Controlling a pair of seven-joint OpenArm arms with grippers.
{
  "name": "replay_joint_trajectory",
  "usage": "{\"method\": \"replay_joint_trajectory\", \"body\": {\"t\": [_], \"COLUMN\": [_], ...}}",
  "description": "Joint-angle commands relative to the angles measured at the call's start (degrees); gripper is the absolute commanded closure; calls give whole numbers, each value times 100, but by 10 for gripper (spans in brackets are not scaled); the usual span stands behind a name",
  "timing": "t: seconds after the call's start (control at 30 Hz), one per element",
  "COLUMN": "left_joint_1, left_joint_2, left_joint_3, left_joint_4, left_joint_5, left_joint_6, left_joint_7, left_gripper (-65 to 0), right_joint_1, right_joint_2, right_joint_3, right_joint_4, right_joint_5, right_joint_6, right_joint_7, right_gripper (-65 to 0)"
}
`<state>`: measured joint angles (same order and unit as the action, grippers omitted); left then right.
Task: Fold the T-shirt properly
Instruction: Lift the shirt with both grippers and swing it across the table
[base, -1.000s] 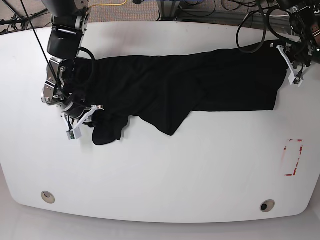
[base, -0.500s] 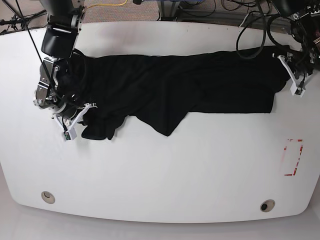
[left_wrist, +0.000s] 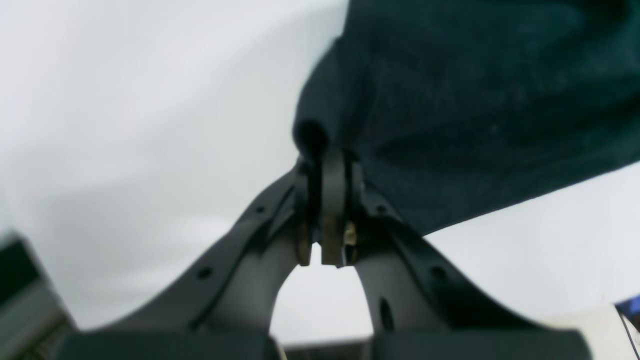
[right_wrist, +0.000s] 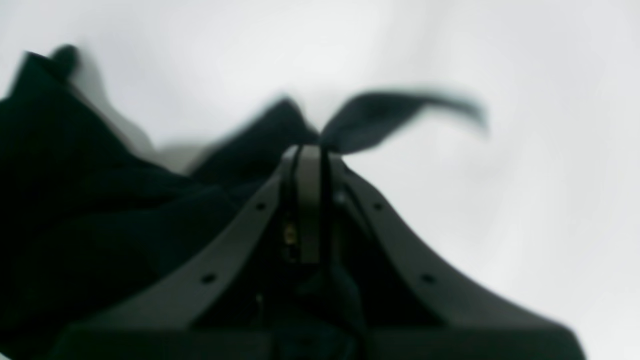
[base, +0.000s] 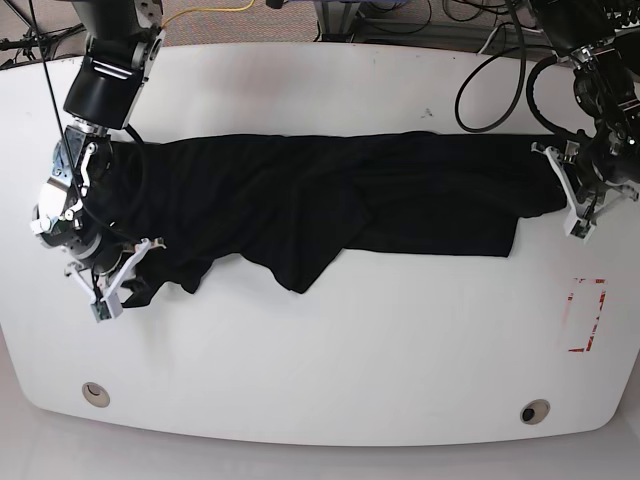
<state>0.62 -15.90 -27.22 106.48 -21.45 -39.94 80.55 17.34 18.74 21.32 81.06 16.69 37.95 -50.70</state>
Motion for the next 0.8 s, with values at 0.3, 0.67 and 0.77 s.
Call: {"method": "replay_joint_trajectory", "body": {"t": [0.3,0.67,0.77], "left_joint_1": [-1139,-2484,-2836], "left_joint_2": [-129,-252,-252], "left_joint_3": [133,503,511], "left_joint_4": [460,443,443], "left_joint_5": [-4,22,22], "left_joint_6": [-6,-6,-6], "left_joint_7": [-55,-55,-55], "left_gripper": [0,0,0], "right_joint_1": [1022,1989,2244], "right_joint_2": [469,794,855], "right_joint_3": [9,-387,-449], "right_joint_4": [145,57,57], "right_joint_5": [59,67,67], "right_joint_6": [7,7,7], "right_joint_7": [10,2,-34], "right_gripper": [0,0,0]}}
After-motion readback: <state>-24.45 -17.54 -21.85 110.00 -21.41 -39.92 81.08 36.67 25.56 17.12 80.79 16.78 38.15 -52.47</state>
